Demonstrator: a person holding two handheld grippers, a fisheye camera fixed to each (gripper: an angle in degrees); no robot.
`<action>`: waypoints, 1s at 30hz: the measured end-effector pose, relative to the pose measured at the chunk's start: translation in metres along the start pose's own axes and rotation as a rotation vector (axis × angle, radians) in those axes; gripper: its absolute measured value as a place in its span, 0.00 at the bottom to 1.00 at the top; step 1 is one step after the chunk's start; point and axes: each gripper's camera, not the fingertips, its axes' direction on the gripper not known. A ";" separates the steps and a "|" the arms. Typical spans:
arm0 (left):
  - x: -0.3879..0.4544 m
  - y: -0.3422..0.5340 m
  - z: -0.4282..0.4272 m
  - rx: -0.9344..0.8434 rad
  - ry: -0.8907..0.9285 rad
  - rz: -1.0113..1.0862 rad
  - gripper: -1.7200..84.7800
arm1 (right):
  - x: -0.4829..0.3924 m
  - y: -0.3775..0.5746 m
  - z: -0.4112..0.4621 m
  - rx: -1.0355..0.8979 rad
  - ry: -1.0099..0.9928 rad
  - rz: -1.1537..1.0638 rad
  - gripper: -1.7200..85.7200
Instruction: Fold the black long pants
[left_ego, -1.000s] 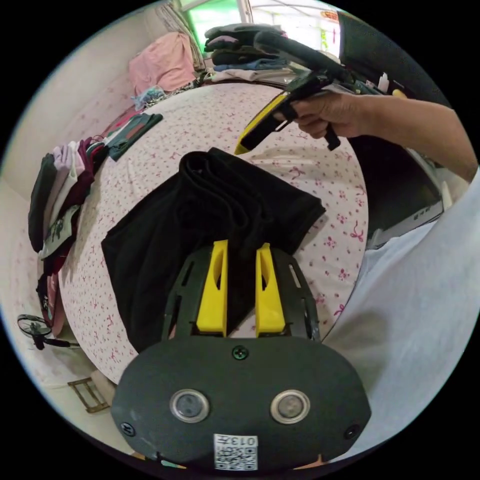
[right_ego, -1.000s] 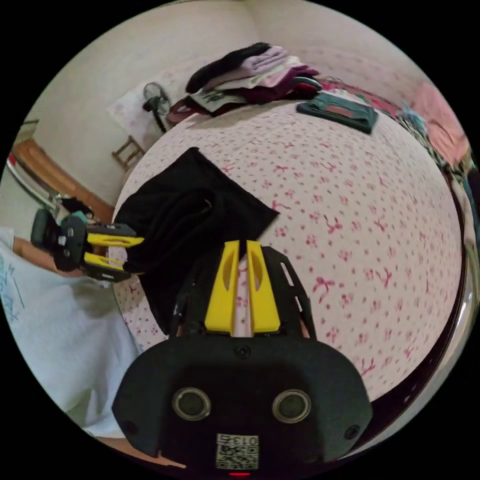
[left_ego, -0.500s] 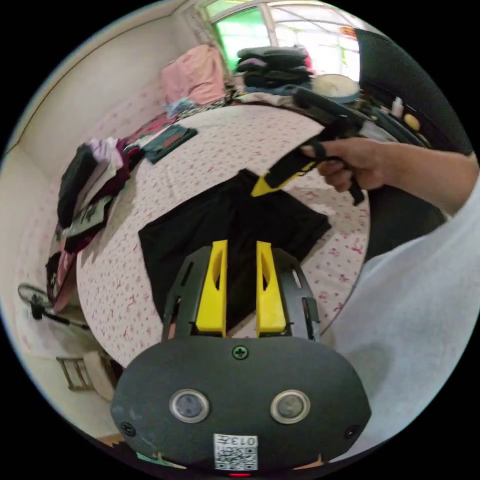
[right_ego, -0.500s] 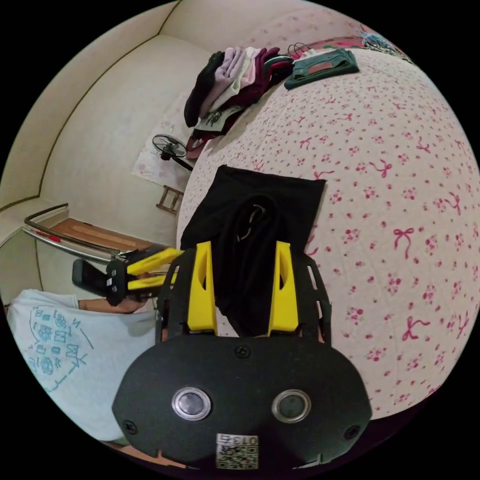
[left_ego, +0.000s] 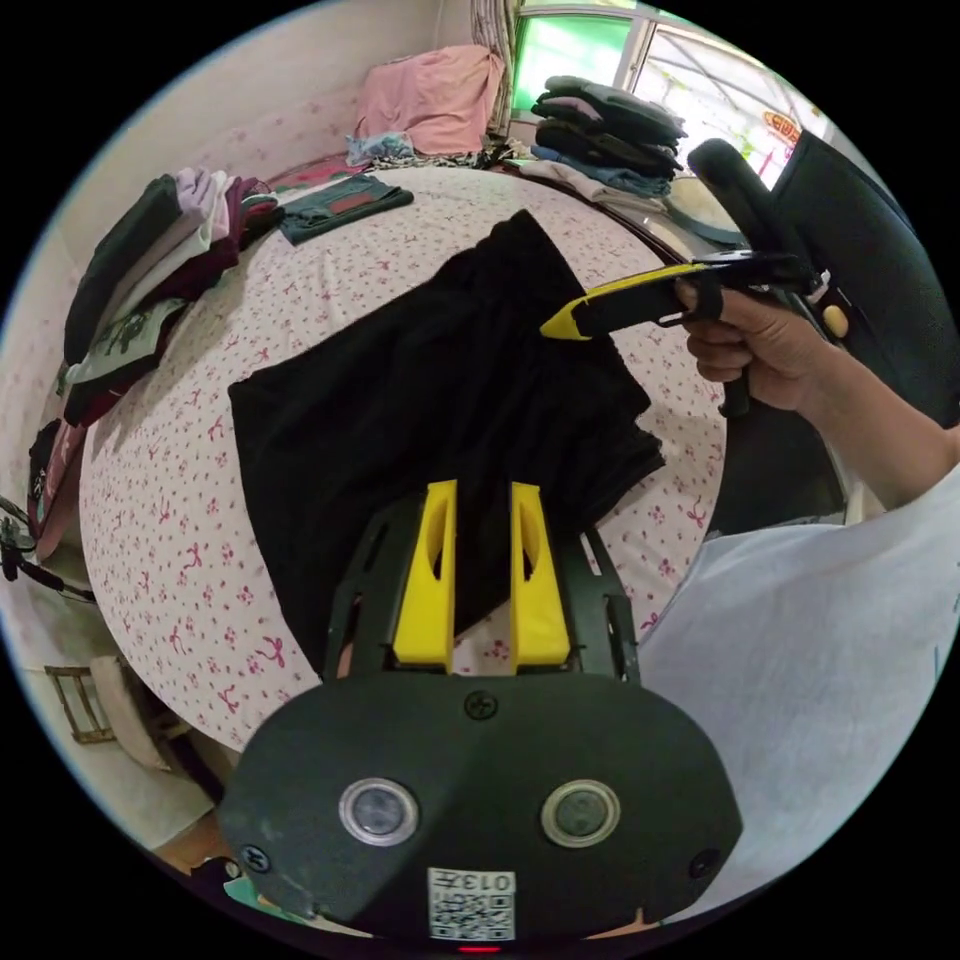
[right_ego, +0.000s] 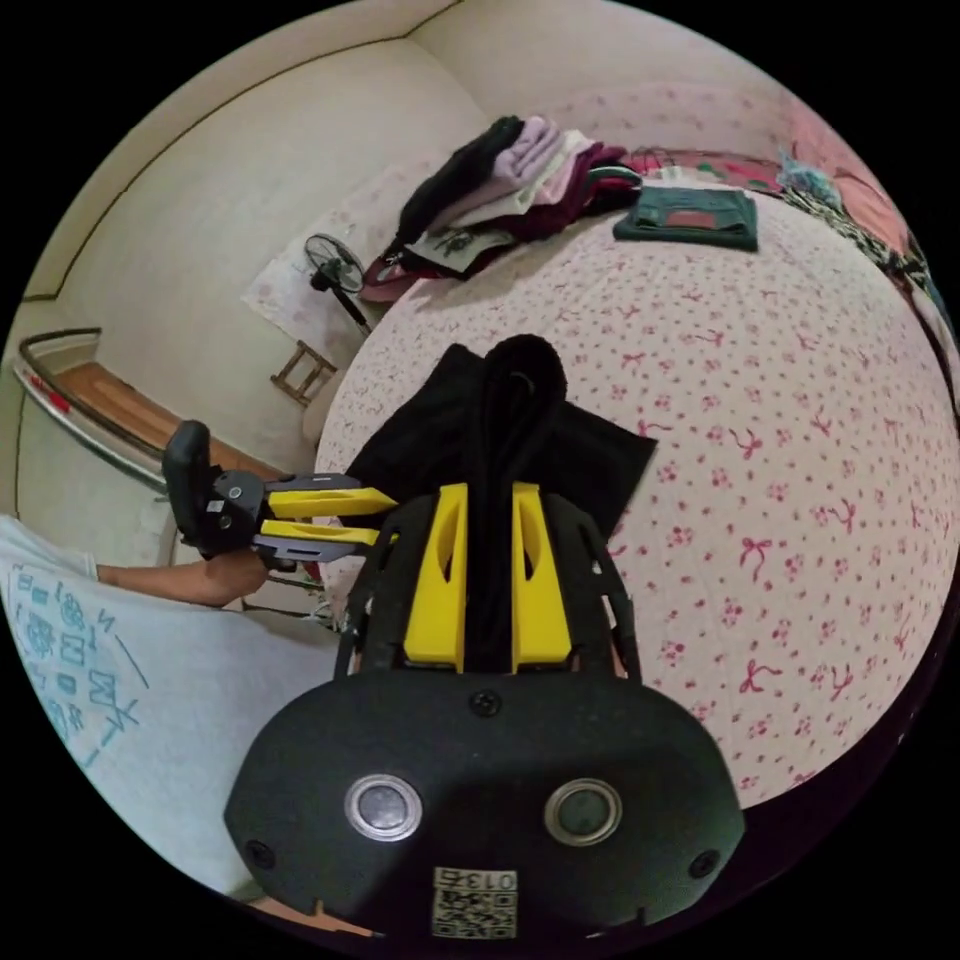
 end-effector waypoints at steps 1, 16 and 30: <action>-0.003 0.000 0.004 -0.010 0.009 -0.003 0.12 | 0.010 0.003 0.008 -0.051 0.017 0.035 0.12; -0.079 0.033 0.024 -0.086 0.017 -0.111 0.12 | 0.001 0.052 0.023 -0.168 0.033 0.077 0.07; -0.112 0.037 0.004 -0.001 -0.088 -0.157 0.09 | -0.024 0.089 0.004 -0.181 0.058 -0.006 0.04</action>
